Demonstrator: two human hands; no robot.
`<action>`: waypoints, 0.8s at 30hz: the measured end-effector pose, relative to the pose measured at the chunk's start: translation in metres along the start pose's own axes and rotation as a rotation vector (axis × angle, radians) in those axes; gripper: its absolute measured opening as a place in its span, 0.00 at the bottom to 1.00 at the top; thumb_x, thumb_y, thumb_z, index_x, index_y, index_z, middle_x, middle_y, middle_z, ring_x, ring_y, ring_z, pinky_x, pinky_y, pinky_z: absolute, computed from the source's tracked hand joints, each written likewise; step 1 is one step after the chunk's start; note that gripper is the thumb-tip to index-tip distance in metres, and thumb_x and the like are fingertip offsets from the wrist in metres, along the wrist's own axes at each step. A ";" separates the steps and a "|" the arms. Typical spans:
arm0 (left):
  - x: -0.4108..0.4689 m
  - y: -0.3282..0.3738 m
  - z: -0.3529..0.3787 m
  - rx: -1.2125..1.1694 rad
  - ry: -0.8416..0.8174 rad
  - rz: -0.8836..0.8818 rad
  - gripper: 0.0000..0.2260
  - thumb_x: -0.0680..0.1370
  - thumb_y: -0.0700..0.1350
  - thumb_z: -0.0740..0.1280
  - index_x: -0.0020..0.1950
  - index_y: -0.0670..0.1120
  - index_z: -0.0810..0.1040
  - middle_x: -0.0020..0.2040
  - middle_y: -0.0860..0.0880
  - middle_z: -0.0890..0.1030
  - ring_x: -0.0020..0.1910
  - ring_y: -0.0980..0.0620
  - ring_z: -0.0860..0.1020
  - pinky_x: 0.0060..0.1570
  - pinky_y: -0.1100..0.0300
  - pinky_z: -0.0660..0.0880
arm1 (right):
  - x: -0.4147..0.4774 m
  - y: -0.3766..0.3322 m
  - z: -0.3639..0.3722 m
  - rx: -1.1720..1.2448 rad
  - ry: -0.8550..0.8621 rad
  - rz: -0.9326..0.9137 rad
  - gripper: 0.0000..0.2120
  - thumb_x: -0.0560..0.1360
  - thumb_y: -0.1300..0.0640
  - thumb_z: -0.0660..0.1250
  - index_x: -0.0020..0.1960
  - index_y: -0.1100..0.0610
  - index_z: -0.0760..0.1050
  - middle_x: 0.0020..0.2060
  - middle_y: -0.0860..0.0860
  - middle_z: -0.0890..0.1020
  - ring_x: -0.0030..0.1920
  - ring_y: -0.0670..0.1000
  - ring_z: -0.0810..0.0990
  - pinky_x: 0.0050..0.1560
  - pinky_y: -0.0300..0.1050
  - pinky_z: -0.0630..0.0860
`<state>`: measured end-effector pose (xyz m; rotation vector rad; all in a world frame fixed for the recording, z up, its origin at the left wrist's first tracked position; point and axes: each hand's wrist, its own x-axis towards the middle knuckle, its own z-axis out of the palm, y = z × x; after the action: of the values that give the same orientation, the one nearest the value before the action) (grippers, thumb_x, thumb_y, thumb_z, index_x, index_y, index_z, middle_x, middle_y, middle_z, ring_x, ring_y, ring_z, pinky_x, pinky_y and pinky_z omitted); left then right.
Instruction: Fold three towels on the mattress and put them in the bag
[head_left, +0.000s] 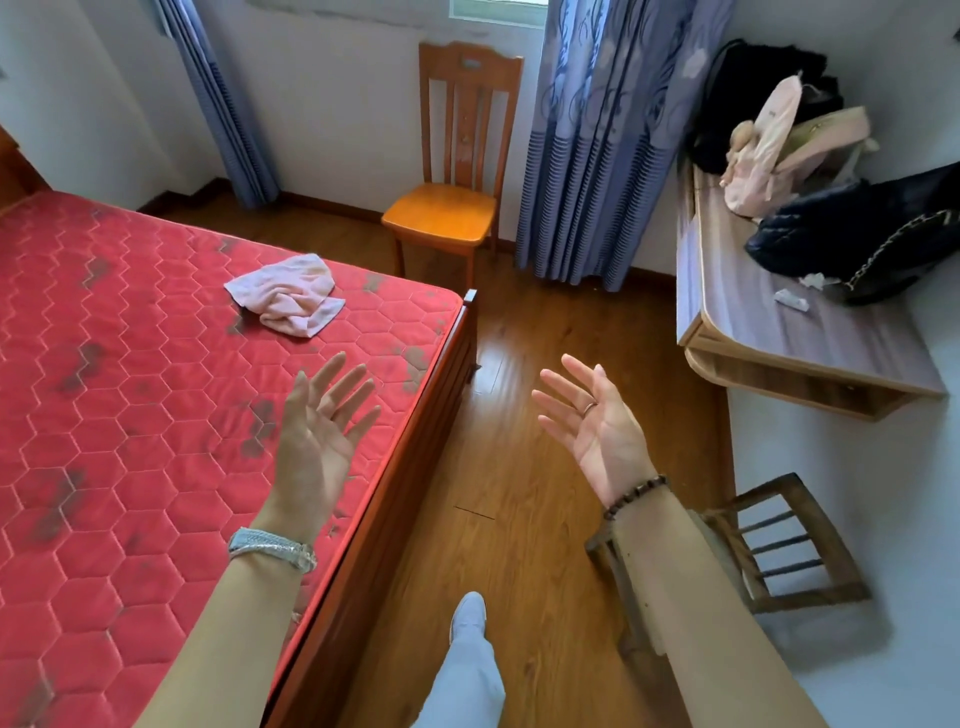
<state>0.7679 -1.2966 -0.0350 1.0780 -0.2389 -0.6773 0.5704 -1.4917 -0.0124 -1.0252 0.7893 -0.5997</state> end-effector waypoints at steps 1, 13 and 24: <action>0.015 0.000 0.003 -0.004 0.005 0.000 0.21 0.84 0.58 0.53 0.69 0.49 0.74 0.63 0.48 0.81 0.65 0.48 0.77 0.71 0.43 0.68 | 0.014 -0.005 0.003 -0.005 -0.001 -0.002 0.19 0.82 0.45 0.54 0.66 0.51 0.74 0.59 0.51 0.82 0.60 0.55 0.81 0.66 0.57 0.73; 0.149 0.005 0.015 0.018 0.028 -0.020 0.22 0.83 0.58 0.54 0.70 0.49 0.73 0.66 0.46 0.79 0.66 0.47 0.76 0.67 0.47 0.72 | 0.163 -0.043 0.046 -0.034 -0.001 0.023 0.19 0.82 0.45 0.53 0.67 0.51 0.73 0.61 0.52 0.81 0.61 0.55 0.80 0.66 0.57 0.73; 0.270 0.006 0.043 -0.014 0.164 0.054 0.22 0.82 0.58 0.58 0.72 0.49 0.73 0.68 0.44 0.78 0.67 0.46 0.76 0.66 0.47 0.73 | 0.295 -0.075 0.066 -0.055 -0.059 0.061 0.16 0.82 0.45 0.53 0.64 0.48 0.73 0.60 0.50 0.81 0.61 0.54 0.80 0.67 0.56 0.72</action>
<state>0.9580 -1.4925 -0.0470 1.1037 -0.1215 -0.5388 0.7908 -1.7118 -0.0095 -1.0609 0.7861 -0.4953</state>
